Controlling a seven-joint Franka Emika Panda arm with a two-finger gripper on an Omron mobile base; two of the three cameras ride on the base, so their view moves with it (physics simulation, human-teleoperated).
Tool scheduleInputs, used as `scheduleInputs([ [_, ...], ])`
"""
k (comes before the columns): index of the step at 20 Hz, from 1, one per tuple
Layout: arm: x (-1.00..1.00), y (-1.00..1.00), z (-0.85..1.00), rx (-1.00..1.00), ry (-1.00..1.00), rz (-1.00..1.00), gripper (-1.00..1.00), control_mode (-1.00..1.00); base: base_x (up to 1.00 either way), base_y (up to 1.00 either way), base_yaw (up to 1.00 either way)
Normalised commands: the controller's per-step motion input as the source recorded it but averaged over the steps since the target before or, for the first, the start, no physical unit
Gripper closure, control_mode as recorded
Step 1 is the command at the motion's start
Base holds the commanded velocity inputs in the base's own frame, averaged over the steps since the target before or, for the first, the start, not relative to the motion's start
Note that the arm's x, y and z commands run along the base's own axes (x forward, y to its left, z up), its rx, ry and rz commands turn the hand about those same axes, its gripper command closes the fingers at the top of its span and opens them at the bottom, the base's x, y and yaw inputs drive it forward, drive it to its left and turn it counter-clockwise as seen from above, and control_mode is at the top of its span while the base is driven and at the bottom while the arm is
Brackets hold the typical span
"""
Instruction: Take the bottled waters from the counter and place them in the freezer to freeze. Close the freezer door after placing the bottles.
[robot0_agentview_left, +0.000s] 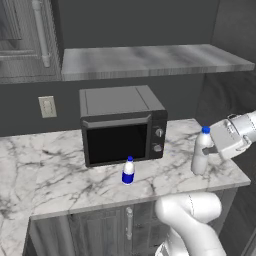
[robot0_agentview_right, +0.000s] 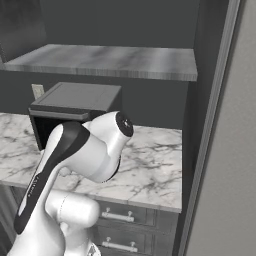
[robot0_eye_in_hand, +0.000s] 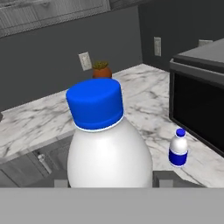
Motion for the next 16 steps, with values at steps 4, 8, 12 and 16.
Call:
scheduleInputs([
  [4, 0.0, 0.0, 0.0, 0.0, 0.0, 0.0, 1.0, 1.0, -0.33, 0.0, -0.09],
  [8, 0.0, 0.0, 0.0, 0.0, 0.0, 0.0, 1.0, 1.0, -0.96, -0.07, -0.42],
  [12, 0.0, 0.0, 0.0, 0.0, 0.0, 0.0, 1.0, 1.0, -0.63, -0.28, -0.59],
  [16, 0.0, 0.0, 0.0, 0.0, 0.0, 0.0, 1.0, 1.0, -0.05, -0.29, -0.76],
])
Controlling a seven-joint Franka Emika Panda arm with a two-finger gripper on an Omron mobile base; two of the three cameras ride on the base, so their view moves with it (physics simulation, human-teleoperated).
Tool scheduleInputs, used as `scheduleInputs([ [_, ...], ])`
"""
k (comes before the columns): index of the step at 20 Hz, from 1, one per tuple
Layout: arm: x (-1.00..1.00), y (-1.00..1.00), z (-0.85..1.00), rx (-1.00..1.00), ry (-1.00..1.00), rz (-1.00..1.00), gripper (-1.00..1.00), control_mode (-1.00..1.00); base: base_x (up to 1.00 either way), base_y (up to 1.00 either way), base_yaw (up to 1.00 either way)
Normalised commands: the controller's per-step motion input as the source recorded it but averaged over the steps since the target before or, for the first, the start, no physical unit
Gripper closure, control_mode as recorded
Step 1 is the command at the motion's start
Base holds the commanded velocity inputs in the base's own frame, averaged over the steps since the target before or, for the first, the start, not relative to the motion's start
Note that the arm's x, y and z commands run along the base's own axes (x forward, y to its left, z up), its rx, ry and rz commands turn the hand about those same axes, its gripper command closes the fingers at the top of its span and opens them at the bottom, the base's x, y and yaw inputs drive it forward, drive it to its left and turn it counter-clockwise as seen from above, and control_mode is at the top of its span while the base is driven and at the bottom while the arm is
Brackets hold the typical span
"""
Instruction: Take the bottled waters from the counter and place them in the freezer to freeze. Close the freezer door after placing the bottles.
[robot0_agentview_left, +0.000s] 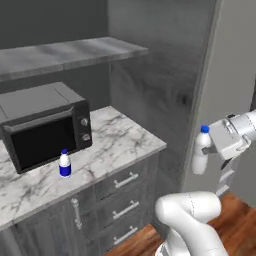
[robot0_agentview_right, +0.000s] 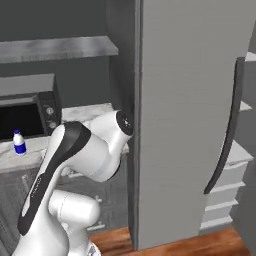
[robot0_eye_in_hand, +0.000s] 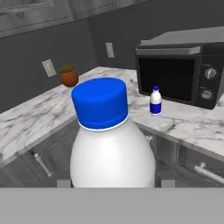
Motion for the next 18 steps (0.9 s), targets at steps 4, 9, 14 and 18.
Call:
scheduleInputs([
  [4, 0.0, 0.0, 0.0, 0.0, 0.0, 0.0, 1.0, 1.0, 0.0, -0.46, -0.8],
  [9, 0.0, 0.0, 0.0, 0.0, 0.0, 0.0, 1.0, 1.0, 0.0, -0.58, -0.78],
  [14, 0.0, 0.0, 0.0, 0.0, 0.0, 0.0, 1.0, 1.0, 0.45, -0.46, -0.33],
  [18, 0.0, 0.0, 0.0, 0.0, 0.0, 0.0, 1.0, 1.0, 0.51, -0.69, 0.03],
])
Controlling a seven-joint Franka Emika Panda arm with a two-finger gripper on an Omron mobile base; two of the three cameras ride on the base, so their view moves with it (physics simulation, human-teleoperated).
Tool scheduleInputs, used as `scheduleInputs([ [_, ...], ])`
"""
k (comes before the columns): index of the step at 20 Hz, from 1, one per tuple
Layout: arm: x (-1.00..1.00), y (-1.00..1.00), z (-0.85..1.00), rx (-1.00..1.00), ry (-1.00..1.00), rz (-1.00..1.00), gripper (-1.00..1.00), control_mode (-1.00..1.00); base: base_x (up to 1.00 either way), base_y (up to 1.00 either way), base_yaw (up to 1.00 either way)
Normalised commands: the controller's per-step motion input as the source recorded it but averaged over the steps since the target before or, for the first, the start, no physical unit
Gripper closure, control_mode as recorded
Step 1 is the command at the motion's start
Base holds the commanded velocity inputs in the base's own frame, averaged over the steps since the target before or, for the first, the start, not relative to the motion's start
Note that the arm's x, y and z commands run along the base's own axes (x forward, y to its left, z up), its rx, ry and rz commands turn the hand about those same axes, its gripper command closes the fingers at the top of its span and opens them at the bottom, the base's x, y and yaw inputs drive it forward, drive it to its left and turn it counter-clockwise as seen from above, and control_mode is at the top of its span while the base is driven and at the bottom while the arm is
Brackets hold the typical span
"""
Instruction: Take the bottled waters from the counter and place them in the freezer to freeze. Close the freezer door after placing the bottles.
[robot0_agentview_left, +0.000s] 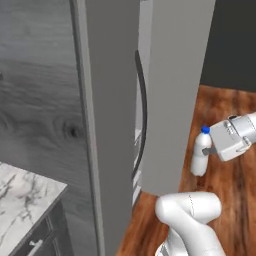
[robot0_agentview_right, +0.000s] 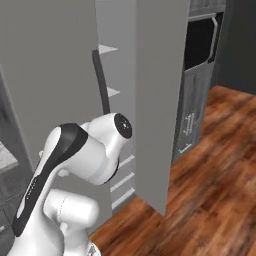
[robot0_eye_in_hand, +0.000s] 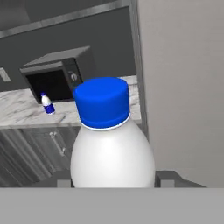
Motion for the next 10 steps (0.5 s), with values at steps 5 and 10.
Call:
scheduleInputs([
  [5, 0.0, 0.0, 0.0, 0.0, 0.0, 0.0, 1.0, 1.0, 0.66, -0.49, 0.09],
  [10, 0.0, 0.0, 0.0, 0.0, 0.0, 0.0, 1.0, 1.0, 0.64, -0.38, 0.07],
])
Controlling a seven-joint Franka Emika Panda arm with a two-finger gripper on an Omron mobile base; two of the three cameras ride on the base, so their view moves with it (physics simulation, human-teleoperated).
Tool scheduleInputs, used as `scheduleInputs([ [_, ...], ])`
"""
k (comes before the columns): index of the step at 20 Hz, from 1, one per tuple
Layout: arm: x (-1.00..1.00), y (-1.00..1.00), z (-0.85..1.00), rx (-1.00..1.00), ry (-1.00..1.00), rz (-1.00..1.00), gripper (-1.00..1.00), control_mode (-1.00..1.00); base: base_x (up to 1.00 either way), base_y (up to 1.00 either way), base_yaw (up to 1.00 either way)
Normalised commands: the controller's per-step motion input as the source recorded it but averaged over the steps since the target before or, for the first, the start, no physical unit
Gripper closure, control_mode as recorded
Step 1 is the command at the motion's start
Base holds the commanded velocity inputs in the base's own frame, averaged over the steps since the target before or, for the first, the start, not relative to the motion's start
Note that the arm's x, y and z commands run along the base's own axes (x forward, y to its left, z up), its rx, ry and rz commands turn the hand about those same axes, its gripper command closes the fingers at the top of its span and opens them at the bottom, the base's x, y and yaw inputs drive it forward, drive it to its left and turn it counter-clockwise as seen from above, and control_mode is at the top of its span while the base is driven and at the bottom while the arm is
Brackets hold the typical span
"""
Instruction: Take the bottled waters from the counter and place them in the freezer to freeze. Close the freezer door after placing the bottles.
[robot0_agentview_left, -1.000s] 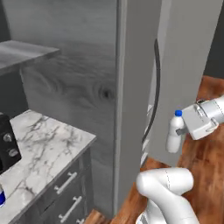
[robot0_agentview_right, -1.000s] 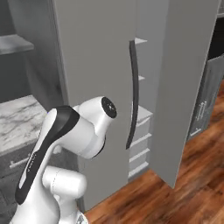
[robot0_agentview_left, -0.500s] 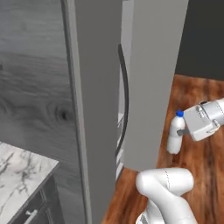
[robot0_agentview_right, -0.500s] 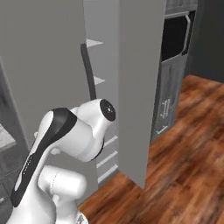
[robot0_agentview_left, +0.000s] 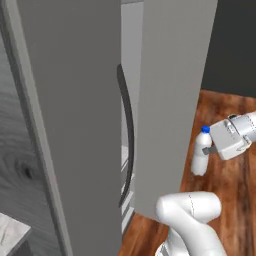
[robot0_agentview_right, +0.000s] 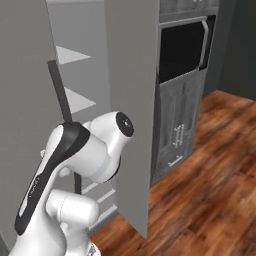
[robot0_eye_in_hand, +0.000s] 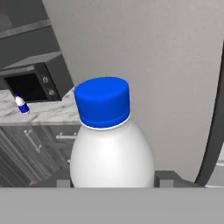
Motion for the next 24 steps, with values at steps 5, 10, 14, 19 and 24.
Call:
scheduleInputs([
  [5, 0.0, 0.0, 0.0, 0.0, 0.0, 0.0, 1.0, 1.0, 0.64, -0.04, 0.05],
  [10, 0.0, 0.0, 0.0, 0.0, 0.0, 0.0, 1.0, 1.0, 0.72, 0.16, 0.08],
  [14, 0.0, 0.0, 0.0, 0.0, 0.0, 0.0, 1.0, 1.0, 0.67, 0.0, 0.2],
  [19, 0.0, 0.0, 0.0, 0.0, 0.0, 0.0, 1.0, 1.0, 0.37, 0.0, 0.31],
  [24, 0.0, 0.0, 0.0, 0.0, 0.0, 0.0, 1.0, 1.0, 0.53, 0.0, 0.44],
])
